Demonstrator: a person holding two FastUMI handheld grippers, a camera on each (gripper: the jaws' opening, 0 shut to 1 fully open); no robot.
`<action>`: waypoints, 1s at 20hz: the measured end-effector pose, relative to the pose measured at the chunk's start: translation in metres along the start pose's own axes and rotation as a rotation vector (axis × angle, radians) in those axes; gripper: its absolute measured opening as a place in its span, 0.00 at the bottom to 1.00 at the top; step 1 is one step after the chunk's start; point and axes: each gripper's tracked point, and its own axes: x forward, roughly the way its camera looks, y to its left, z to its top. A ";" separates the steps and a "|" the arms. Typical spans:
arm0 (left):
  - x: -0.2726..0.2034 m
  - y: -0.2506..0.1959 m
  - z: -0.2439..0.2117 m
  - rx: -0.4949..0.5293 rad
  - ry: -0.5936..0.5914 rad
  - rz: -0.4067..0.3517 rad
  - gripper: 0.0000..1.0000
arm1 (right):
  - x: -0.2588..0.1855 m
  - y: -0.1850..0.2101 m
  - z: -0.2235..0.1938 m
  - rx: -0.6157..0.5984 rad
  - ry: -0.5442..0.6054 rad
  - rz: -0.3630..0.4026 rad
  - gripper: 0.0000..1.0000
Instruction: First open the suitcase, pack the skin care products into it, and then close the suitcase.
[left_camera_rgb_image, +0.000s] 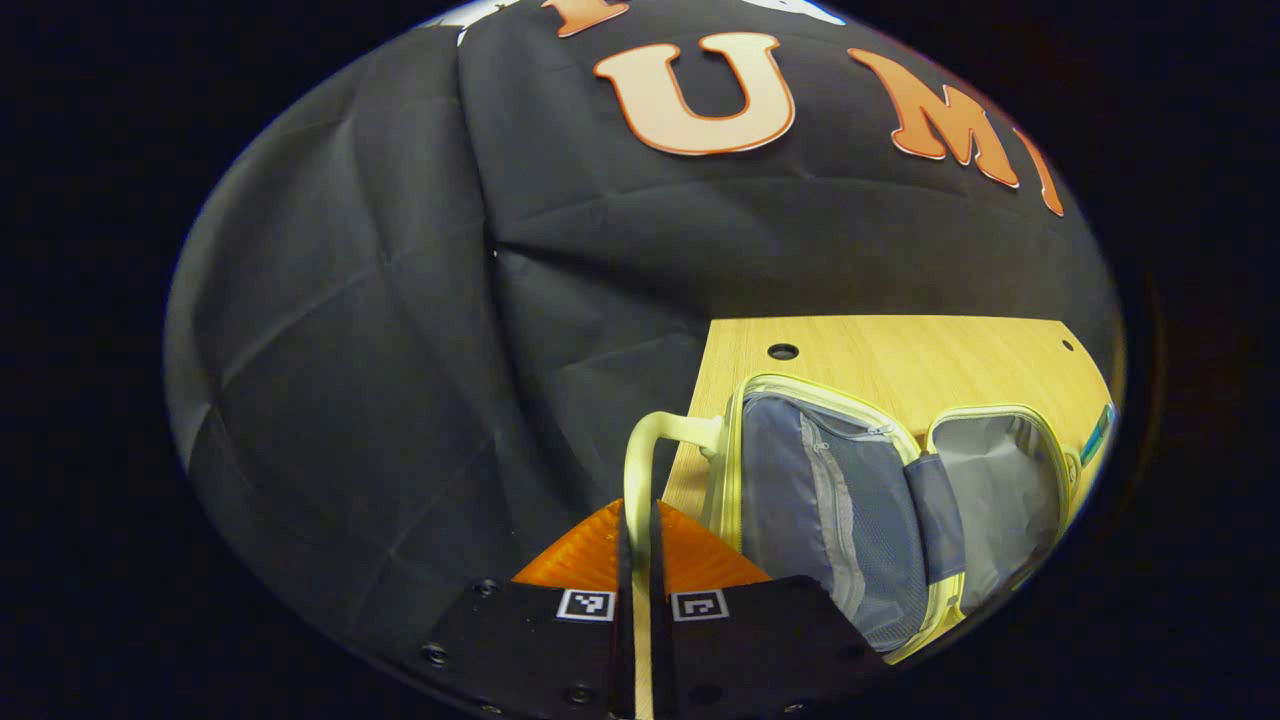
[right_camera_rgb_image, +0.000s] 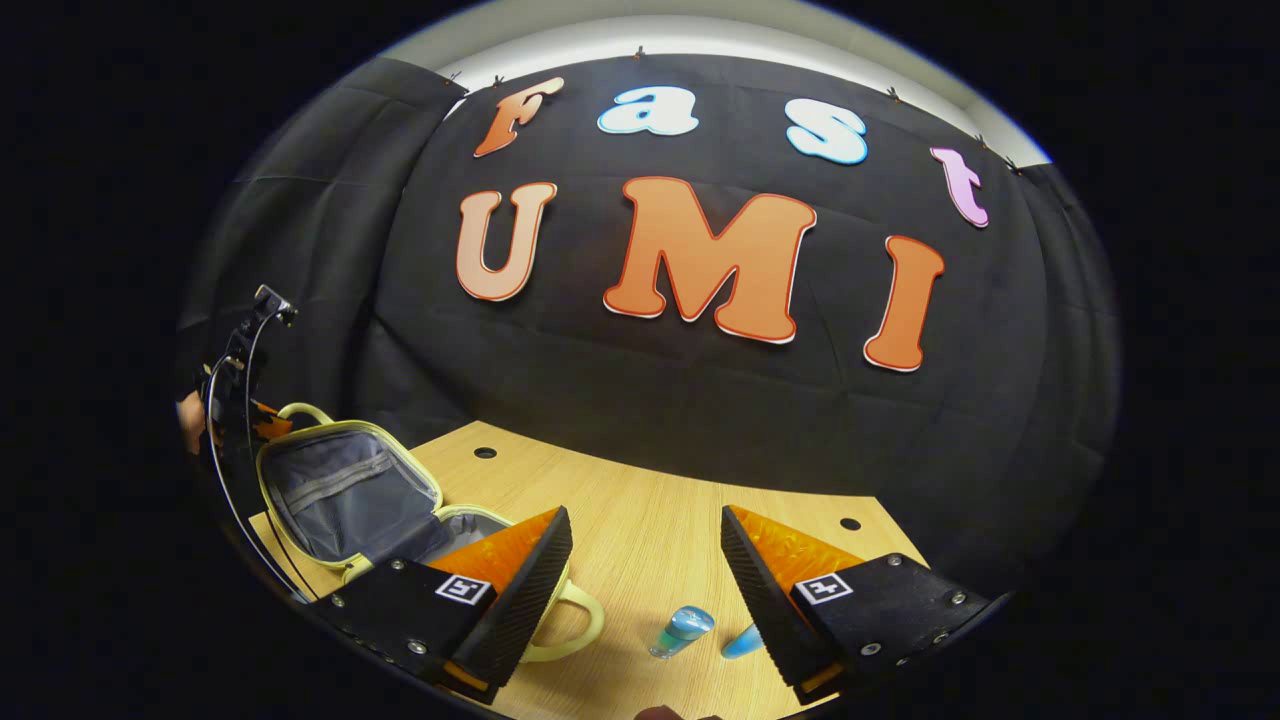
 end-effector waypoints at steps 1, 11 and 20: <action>0.002 0.005 -0.003 0.010 0.009 0.024 0.11 | 0.000 -0.001 0.001 0.008 0.003 -0.004 0.95; -0.043 -0.095 0.050 0.022 -0.160 -0.148 0.51 | 0.002 -0.038 0.005 0.011 -0.024 -0.047 0.94; -0.128 -0.280 0.098 0.031 -0.279 -0.419 0.82 | -0.005 -0.088 -0.013 0.028 -0.016 -0.030 0.95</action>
